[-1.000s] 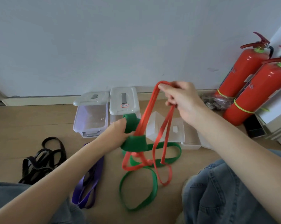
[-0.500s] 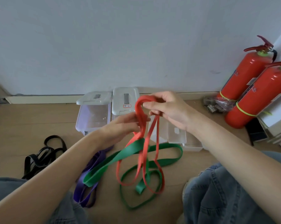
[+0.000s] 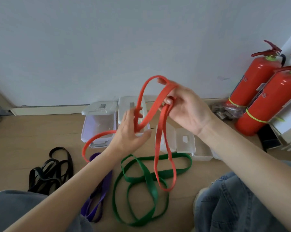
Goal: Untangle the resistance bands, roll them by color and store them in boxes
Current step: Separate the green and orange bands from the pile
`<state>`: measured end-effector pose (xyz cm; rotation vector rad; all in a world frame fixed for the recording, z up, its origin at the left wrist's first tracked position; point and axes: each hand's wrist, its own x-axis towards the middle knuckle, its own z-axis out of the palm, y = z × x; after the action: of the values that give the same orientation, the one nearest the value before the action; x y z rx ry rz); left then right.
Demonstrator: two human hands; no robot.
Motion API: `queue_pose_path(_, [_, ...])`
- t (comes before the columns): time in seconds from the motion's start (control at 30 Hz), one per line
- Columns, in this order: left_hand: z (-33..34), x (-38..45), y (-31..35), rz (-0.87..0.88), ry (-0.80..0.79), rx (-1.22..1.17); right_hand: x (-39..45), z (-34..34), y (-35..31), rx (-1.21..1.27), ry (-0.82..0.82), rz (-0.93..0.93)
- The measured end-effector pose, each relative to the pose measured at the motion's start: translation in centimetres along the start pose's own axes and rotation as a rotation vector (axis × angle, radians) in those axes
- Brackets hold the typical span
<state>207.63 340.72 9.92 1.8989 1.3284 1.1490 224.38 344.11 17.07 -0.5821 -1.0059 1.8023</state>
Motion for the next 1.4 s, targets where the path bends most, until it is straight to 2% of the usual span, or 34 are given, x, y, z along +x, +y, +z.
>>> queue_pose_path(0.1, [1.3,-0.8,0.1,-0.308,-0.379,-0.342,-0.2,0.8,1.0,0.096,0.03,0.059])
queue_pose_path(0.2, [2.3,-1.6,-0.4,-0.432,-0.556,-0.485,-0.1,0.8,0.9,0.133,0.099,0.045])
queue_pose_path(0.27, [2.1,-1.5,-1.0,-0.461,-0.574,-0.444,0.2,0.1,0.4,0.128,0.197,-0.007])
queue_pose_path(0.33, [0.9,-0.8,-1.5,-0.51,-0.508,-0.42,0.6,-1.0,-0.3,0.074,0.32,-0.071])
queue_pose_path(0.4, [-1.0,0.4,-1.5,-0.562,-0.381,-0.532,0.6,-2.4,-0.7,-0.202,0.492,-0.094])
queue_pose_path(0.47, [-3.1,1.5,-1.1,-0.573,-0.295,-0.651,0.3,-3.4,-0.6,-0.593,0.549,0.042])
queue_pose_path(0.57, [-4.9,2.0,0.0,-0.548,-0.363,-0.662,-0.4,-4.1,0.0,-1.059,0.425,0.411])
queue_pose_path(0.63, [-5.1,1.7,0.9,-0.54,-0.497,-0.53,-0.8,-4.2,-0.1,-1.352,0.218,0.379])
queue_pose_path(0.7, [-4.7,1.2,1.7,-0.533,-0.637,-0.366,-1.2,-2.6,0.2,-1.32,-0.125,0.33])
queue_pose_path(0.77, [-4.2,1.1,1.8,-0.5,-0.721,-0.302,-1.5,-1.5,1.9,-1.314,-0.348,0.376])
queue_pose_path(0.87, [-4.1,1.3,1.2,-0.439,-0.753,-0.234,-1.7,-0.8,4.4,-1.252,-0.346,0.371])
queue_pose_path(0.97, [-3.5,1.0,-0.8,-0.431,-0.738,-0.035,-1.4,-1.2,4.0,-1.058,-0.205,0.381])
queue_pose_path(1.03, [-2.4,0.3,-2.1,-0.401,-0.791,-0.035,-1.2,-1.7,3.2,-0.906,-0.086,0.332])
queue_pose_path(1.1, [-1.1,-0.5,-3.0,-0.439,-0.728,-0.231,-1.0,-2.1,2.8,-0.757,0.02,0.291])
queue_pose_path(1.2, [1.0,-1.2,-4.4,-0.625,-0.401,-0.732,-1.0,-3.3,2.1,-0.593,0.258,0.228])
queue_pose_path(1.27, [2.6,-1.1,-4.8,-0.756,-0.206,-1.047,-1.3,-4.3,2.0,-0.623,0.38,0.219])
queue_pose_path(1.33, [4.0,0.0,-4.9,-0.829,-0.042,-1.204,-2.0,-5.9,2.6,-0.925,0.341,0.31])
queue_pose_path(1.37, [4.7,0.8,-4.8,-0.853,0.025,-1.234,-2.4,-6.8,3.3,-1.017,0.245,0.38])
queue_pose_path(1.4, [5.5,1.5,-4.6,-0.878,0.077,-1.231,-2.9,-7.6,4.1,-0.999,0.128,0.449])
